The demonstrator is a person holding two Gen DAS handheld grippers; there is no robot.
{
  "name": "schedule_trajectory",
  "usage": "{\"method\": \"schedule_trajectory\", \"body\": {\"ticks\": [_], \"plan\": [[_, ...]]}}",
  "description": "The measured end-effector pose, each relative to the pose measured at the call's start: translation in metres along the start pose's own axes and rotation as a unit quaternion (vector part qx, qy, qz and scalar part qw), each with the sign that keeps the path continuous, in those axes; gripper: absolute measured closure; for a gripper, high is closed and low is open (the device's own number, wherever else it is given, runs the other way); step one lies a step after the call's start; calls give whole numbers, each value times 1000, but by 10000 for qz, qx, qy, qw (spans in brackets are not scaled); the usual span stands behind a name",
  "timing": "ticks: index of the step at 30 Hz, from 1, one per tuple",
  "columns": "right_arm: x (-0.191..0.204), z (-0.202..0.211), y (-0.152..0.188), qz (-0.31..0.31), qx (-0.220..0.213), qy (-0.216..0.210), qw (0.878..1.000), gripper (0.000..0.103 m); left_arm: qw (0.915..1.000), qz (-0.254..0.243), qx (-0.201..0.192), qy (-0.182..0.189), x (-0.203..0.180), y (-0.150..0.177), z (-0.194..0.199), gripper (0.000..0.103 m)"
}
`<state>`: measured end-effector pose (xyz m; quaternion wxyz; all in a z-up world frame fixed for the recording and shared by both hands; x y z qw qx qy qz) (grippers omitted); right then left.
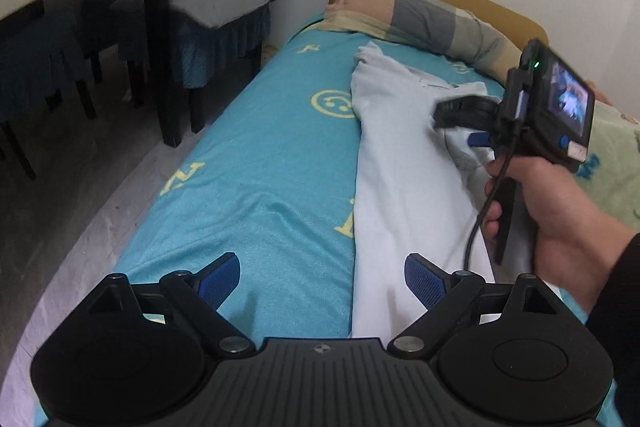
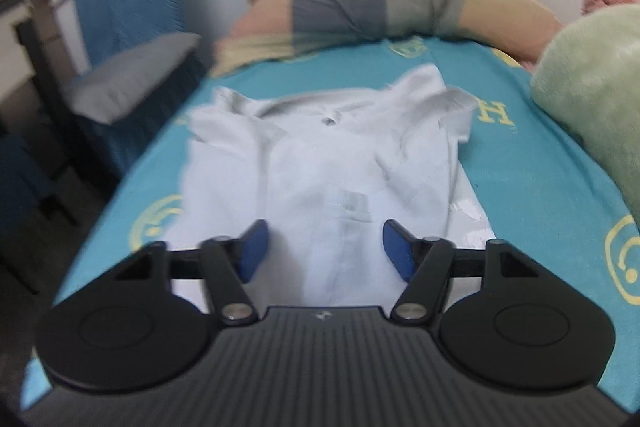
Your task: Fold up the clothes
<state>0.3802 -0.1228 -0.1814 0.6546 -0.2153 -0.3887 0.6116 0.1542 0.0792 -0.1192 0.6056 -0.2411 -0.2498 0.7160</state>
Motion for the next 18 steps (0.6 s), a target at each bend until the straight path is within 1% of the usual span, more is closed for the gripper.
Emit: {"method": "schedule_trajectory", "body": {"ticks": [1, 2, 4, 5, 7, 10, 12, 14, 16, 17, 18], "plan": [[-4, -3, 3, -41, 23, 105, 9999, 80, 10000, 11, 39, 24, 0, 1, -3, 12], [-6, 0, 3, -80, -71, 103, 9999, 94, 10000, 16, 80, 53, 0, 1, -5, 12], [-9, 12, 1, -158, -344, 25, 9993, 97, 9999, 57, 90, 102, 2, 2, -6, 12], [-12, 21, -1, -207, -548, 22, 9983, 97, 9999, 73, 74, 106, 2, 2, -6, 12], [-24, 41, -6, -395, -912, 152, 9949, 97, 9999, 101, 42, 106, 3, 1, -5, 12], [-50, 60, -5, -656, -1077, 461, 9909, 98, 9997, 50, 115, 203, 1, 4, -5, 12], [-66, 61, 0, -815, -828, 534, 9918, 97, 9995, 10, 169, 273, -1, 6, -5, 12], [-75, 62, 6, -970, -581, 375, 9929, 95, 9991, -33, 257, 323, -3, 8, -8, 12], [-76, 73, 12, -1034, -372, 228, 9937, 92, 9986, -40, 361, 377, -4, 9, -9, 12], [-76, 79, 15, -1058, -269, 159, 9939, 87, 9983, -18, 400, 419, -4, 10, -9, 12], [-73, 89, 18, -1021, -203, 70, 9945, 77, 9981, 12, 428, 452, -4, 10, -8, 12]]}}
Point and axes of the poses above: each gripper's, at about its wrist camera, not at the fingertips, and z roughly against the way its jaws point, x to its left, y to its underside, the point moved 4 cm from there along -z, roughly the way its jaws point, and after that the axes turned 9 degrees about -y, right-handed, at the moved point
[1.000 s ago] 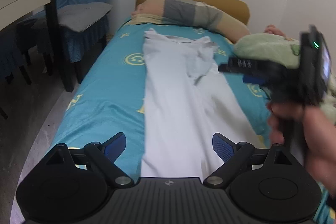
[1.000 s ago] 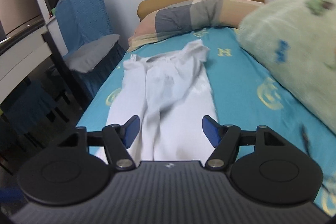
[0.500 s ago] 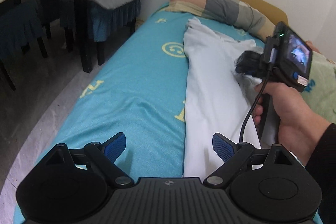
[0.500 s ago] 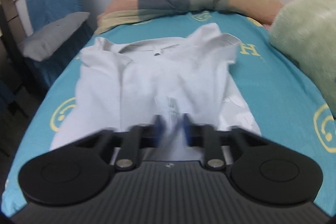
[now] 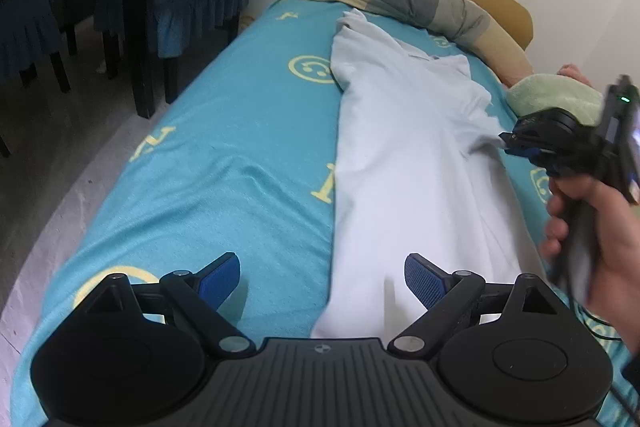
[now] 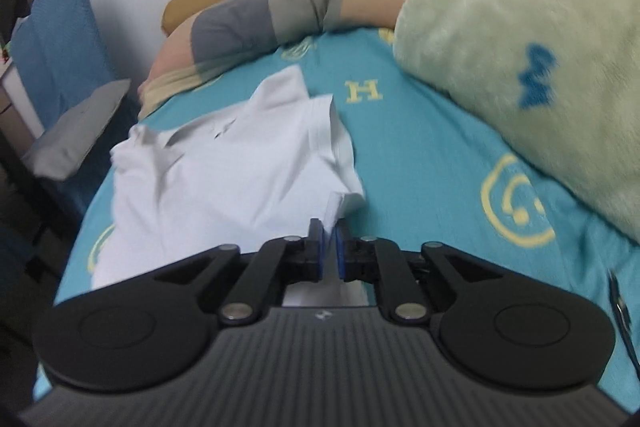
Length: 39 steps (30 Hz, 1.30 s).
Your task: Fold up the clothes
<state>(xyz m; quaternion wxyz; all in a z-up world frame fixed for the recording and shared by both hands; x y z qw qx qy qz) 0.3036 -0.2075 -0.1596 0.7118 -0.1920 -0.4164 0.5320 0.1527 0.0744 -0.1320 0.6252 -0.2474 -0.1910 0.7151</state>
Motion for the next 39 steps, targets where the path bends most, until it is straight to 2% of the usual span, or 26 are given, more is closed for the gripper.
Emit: {"method": "schedule_trajectory", "body": {"ticks": [1, 3, 4, 7, 12, 16, 19, 25, 27, 31, 33, 35, 36, 39], "plan": [[3, 11, 4, 61, 61, -94, 9999, 69, 10000, 17, 20, 17, 0, 1, 1, 12], [9, 40, 12, 215, 81, -272, 9994, 37, 10000, 5, 61, 70, 0, 3, 4, 12], [11, 57, 17, 283, 89, -361, 9989, 34, 9999, -3, 78, 111, 0, 5, 7, 12], [15, 112, 35, 387, 159, -682, 9968, 34, 9996, 22, 184, 220, -2, 13, 14, 12], [5, 201, 79, 347, 230, -953, 9946, 34, 9979, -25, 499, 421, -4, 33, 30, 12], [-18, 240, 116, 115, 601, -1014, 9930, 34, 9966, -43, 707, 423, -7, 46, 40, 12], [-36, 245, 136, -341, 953, -932, 9905, 33, 9951, -72, 931, 338, -9, 58, 40, 12], [-51, 230, 155, -1002, 1532, -1033, 9777, 33, 9863, 276, 1625, 23, 10, 80, 21, 13], [-54, 223, 160, -1141, 1714, -1023, 9732, 33, 9857, 465, 1621, 50, 16, 81, 23, 13], [-70, 218, 168, -1683, 1937, -923, 9621, 34, 9802, 594, 1875, 208, 15, 90, 27, 14], [-75, 219, 170, -1892, 1958, -962, 9574, 34, 9765, 540, 2058, 346, 11, 97, 31, 20], [-77, 220, 172, -2004, 2012, -997, 9536, 34, 9706, 499, 2303, 493, 8, 105, 35, 32], [-76, 221, 173, -2005, 2065, -1022, 9522, 34, 9672, 480, 2429, 561, 6, 109, 38, 36], [-72, 223, 179, -2012, 2310, -1119, 9453, 34, 9598, 437, 2690, 673, 3, 119, 47, 56]]}}
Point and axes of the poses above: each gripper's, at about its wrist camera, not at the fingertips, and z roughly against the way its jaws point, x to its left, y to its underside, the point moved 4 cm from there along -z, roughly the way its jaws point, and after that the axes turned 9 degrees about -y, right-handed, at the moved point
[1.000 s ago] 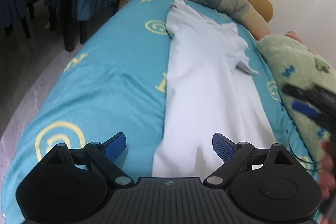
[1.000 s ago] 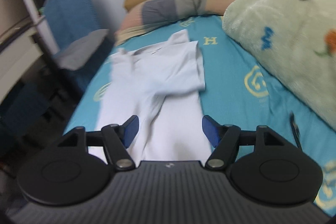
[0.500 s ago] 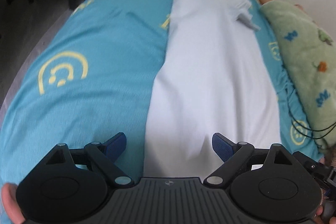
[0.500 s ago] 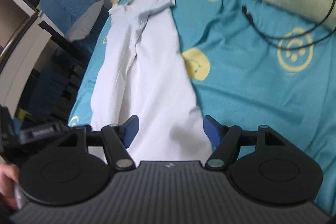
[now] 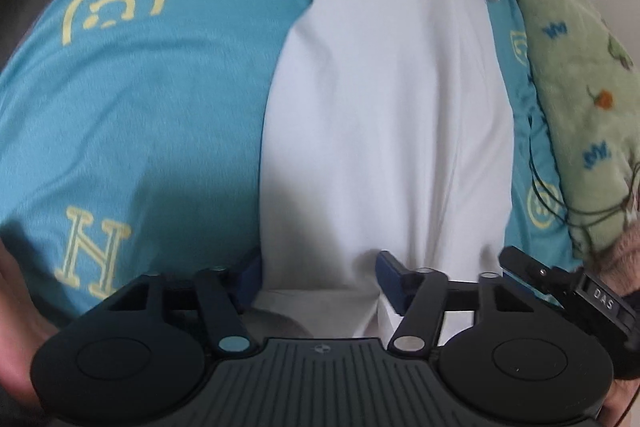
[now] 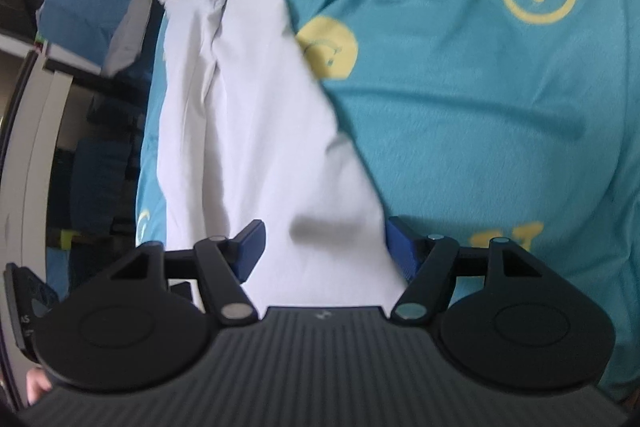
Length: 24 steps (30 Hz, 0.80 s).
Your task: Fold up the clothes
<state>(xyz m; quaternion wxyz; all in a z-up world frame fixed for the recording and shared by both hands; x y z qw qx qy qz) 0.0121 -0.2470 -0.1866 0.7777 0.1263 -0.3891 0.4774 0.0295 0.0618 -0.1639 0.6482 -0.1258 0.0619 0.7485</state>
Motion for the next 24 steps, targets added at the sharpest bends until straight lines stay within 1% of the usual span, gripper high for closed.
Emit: {"method": "schedule_trajectory", "body": {"ticks": [1, 2, 3, 6, 8, 9, 10, 11, 12, 13, 14, 15, 17, 18, 19, 20, 22, 24], "plan": [[0, 0, 3, -29, 102, -24, 9999, 34, 9998, 17, 166, 125, -1, 5, 0, 62], [1, -1, 5, -65, 198, -87, 9997, 33, 9992, 8, 327, 246, -2, 10, 0, 62], [1, -1, 8, -102, 290, -141, 9994, 33, 9988, -66, 390, 277, -5, 14, 1, 62], [6, -1, 16, -27, 550, -80, 9984, 34, 9986, -170, 416, 289, -6, 22, 5, 64], [11, 0, 23, 111, 753, -14, 9971, 34, 9981, -186, 486, 341, -6, 25, 7, 69], [13, 0, 27, 200, 863, 57, 9961, 34, 9978, -238, 506, 364, -6, 27, 8, 71], [15, 1, 29, 329, 919, 221, 9950, 35, 9977, -273, 511, 352, -6, 28, 8, 74], [17, 1, 31, 473, 953, 414, 9935, 38, 9978, -272, 512, 307, -5, 28, 7, 80], [19, 2, 32, 608, 917, 623, 9920, 38, 9980, -262, 512, 256, -4, 28, 5, 83], [20, 2, 32, 684, 889, 742, 9909, 38, 9982, -253, 512, 205, -3, 28, 4, 86], [21, 1, 33, 739, 874, 823, 9900, 38, 9983, -243, 512, 154, -1, 28, 2, 89], [23, 0, 35, 818, 901, 852, 9889, 35, 9985, -230, 480, 156, -1, 28, 3, 91], [29, -2, 40, 1009, 1034, 830, 9860, 36, 9988, -216, 390, 209, 1, 29, 8, 96], [32, -3, 43, 1123, 1123, 807, 9840, 41, 9989, -210, 330, 272, 1, 29, 12, 97], [35, -4, 46, 1239, 1205, 793, 9818, 55, 9988, -182, 269, 361, 1, 29, 16, 97], [39, -3, 49, 1371, 1229, 842, 9793, 89, 9986, -148, 208, 457, 2, 29, 22, 98], [47, 0, 52, 1646, 1228, 991, 9737, 91, 9974, -60, 35, 719, 4, 26, 39, 98], [60, 14, 46, 1765, 884, 983, 9754, 92, 9949, 1, -187, 992, 4, 21, 61, 99]]}}
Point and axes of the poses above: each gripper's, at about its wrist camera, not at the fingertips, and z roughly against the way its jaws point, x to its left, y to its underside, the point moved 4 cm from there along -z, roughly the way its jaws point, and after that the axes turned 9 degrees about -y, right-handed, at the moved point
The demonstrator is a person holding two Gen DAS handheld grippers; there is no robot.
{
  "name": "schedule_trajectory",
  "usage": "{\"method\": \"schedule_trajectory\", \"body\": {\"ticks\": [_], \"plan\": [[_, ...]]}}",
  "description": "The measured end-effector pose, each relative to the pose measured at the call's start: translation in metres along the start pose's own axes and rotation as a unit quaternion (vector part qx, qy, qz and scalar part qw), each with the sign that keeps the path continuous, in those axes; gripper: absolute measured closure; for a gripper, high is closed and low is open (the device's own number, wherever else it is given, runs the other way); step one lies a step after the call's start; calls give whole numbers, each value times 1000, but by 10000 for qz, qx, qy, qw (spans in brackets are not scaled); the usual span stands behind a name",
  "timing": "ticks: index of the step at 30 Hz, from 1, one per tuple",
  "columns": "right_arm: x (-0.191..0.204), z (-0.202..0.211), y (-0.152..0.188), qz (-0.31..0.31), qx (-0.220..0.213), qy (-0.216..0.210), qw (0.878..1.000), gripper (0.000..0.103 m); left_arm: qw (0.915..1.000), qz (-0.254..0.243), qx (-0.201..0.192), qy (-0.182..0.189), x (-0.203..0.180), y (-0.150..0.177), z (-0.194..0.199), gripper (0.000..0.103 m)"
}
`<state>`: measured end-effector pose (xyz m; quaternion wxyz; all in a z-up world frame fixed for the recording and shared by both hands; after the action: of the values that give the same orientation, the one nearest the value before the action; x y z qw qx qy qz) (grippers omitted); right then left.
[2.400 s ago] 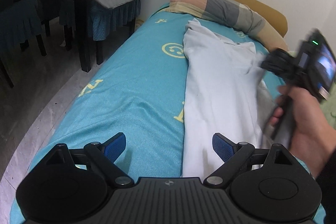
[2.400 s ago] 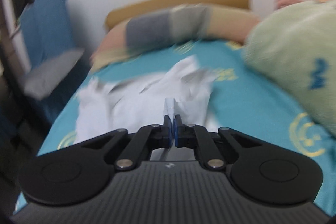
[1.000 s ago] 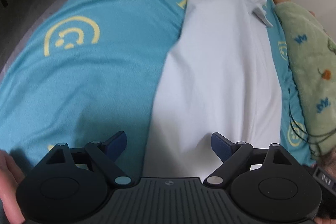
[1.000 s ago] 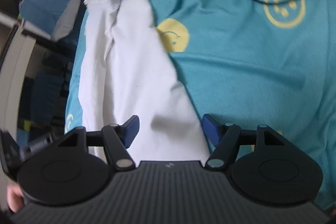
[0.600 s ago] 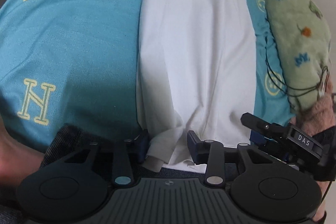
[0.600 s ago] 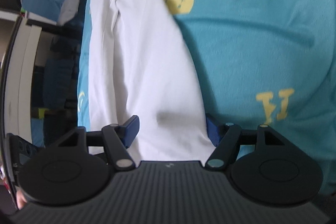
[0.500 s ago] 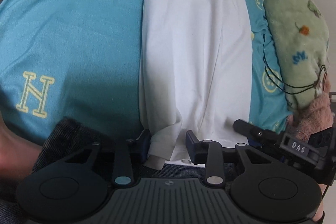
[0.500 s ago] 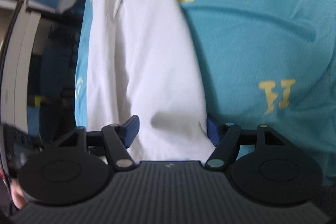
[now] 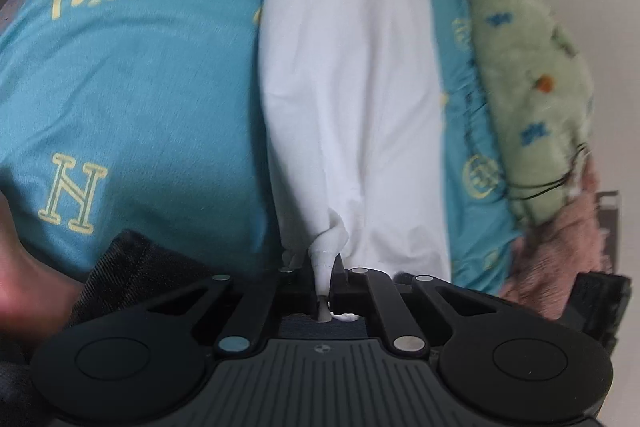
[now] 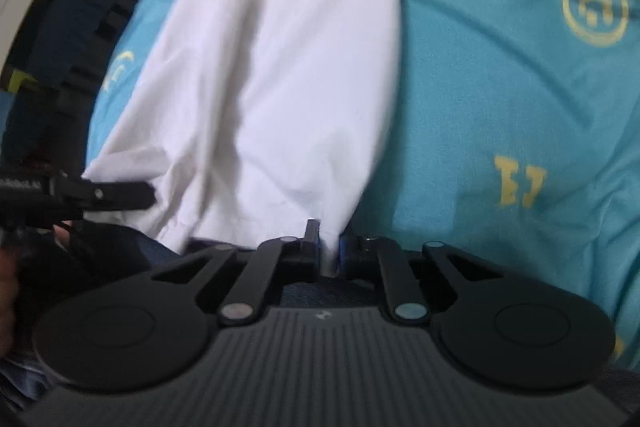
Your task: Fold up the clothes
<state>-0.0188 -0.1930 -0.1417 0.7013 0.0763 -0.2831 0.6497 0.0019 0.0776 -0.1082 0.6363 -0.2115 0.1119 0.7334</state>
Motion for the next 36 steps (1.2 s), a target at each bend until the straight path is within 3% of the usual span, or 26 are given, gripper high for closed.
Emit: {"method": "schedule_trajectory", "body": {"ticks": [4, 11, 16, 20, 25, 29, 36], "plan": [[12, 56, -22, -91, -808, -170, 9965, 93, 9975, -23, -562, 434, -36, -21, 56, 99], [48, 149, -45, 44, -1850, -530, 9813, 94, 9895, 39, -1249, 719, -55, -12, 124, 99], [54, 162, -4, 174, -2000, -641, 9775, 94, 9911, 132, -1178, 602, -34, 29, 129, 99], [46, 150, 39, 202, -1920, -719, 9785, 94, 9926, 157, -1076, 544, -11, 66, 125, 99], [37, 144, 62, 59, -1939, -767, 9780, 94, 9927, 196, -1085, 489, -4, 76, 122, 99], [39, 142, 45, -5, -2071, -754, 9754, 94, 9919, 137, -1204, 389, -17, 50, 121, 99], [48, 130, -35, 148, -2706, -620, 9606, 93, 9829, -80, -1839, -34, -42, -31, 116, 99]]}}
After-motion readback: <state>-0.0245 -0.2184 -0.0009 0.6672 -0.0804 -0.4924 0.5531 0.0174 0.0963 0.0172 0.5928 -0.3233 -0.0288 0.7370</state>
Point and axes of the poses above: each gripper's, at about its wrist camera, not at the fingertips, and z roughly against the way its jaws point, x to its left, y to its underside, the point moved 4 cm from there along -z, roughly the way its jaws point, and after that the axes turned 9 degrees about -y, right-handed, at the moved point
